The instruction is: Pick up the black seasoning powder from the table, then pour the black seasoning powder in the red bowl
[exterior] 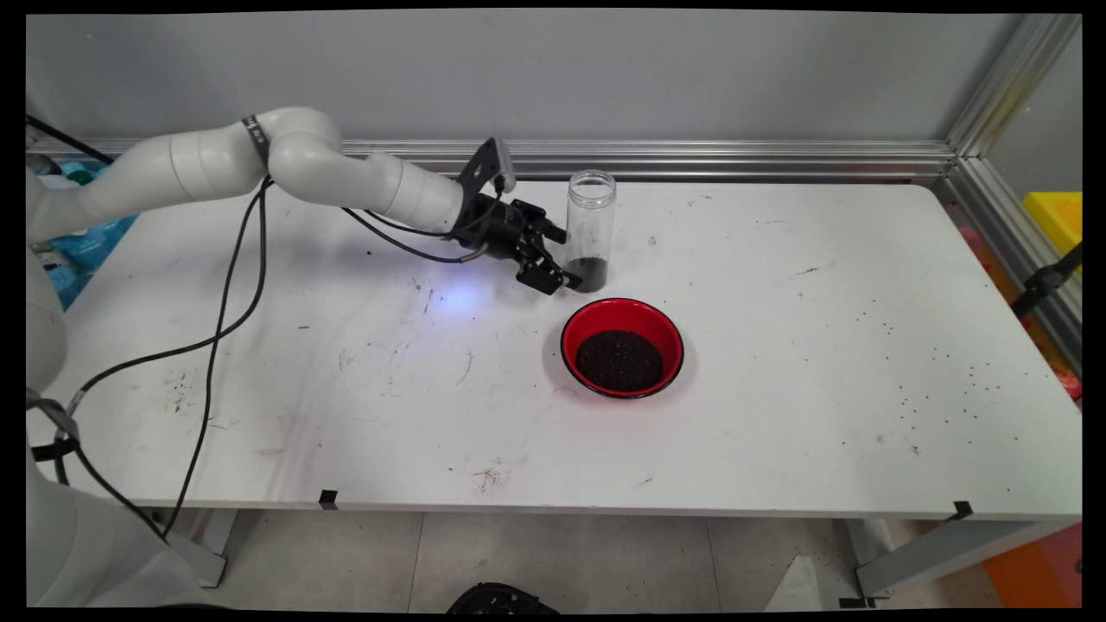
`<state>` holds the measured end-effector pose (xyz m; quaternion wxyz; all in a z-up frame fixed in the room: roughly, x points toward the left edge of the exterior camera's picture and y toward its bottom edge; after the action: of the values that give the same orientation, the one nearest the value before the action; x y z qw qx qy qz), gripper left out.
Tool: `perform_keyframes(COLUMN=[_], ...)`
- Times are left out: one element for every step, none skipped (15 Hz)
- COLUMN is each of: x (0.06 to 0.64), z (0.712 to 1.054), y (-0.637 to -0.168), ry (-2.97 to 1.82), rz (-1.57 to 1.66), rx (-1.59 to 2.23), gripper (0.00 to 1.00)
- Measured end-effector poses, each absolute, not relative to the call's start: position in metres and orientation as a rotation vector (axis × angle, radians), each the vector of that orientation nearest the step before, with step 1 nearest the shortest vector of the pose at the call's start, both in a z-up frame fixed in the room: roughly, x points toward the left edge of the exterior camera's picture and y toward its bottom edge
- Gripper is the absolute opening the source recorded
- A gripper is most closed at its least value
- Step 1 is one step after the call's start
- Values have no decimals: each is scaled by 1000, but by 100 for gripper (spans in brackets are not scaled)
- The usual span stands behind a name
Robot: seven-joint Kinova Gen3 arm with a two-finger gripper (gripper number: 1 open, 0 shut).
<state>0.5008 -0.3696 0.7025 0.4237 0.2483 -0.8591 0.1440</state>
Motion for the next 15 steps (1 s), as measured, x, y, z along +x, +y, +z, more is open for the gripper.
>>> perform_keyframes(x=[499, 498, 498, 497, 496, 495, 494, 493, 492, 491, 490, 490, 489, 489, 489], z=[701, 699, 699, 697, 696, 695, 694, 692, 691, 690, 688, 688, 687, 686, 685], y=[-371, -373, -374, -376, -376, -378, -379, -380, -382, -382, -383, -383, -384, -384, -383], ry=[-2147, -2146, -2144, -2142, -2142, -2142, -2141, -2142, -2142, -2142, -2143, -2144, -2145, -2147, -2149], rz=[357, 355, 354, 353, 351, 349, 347, 344, 340, 336, 332, 329, 326, 323, 320], rx=[622, 623, 624, 626, 627, 627, 628, 629, 630, 630, 629, 628, 627, 626, 626], gripper=[100, 100, 100, 100, 100, 100, 100, 100, 100, 100, 0, 0, 0, 0, 0])
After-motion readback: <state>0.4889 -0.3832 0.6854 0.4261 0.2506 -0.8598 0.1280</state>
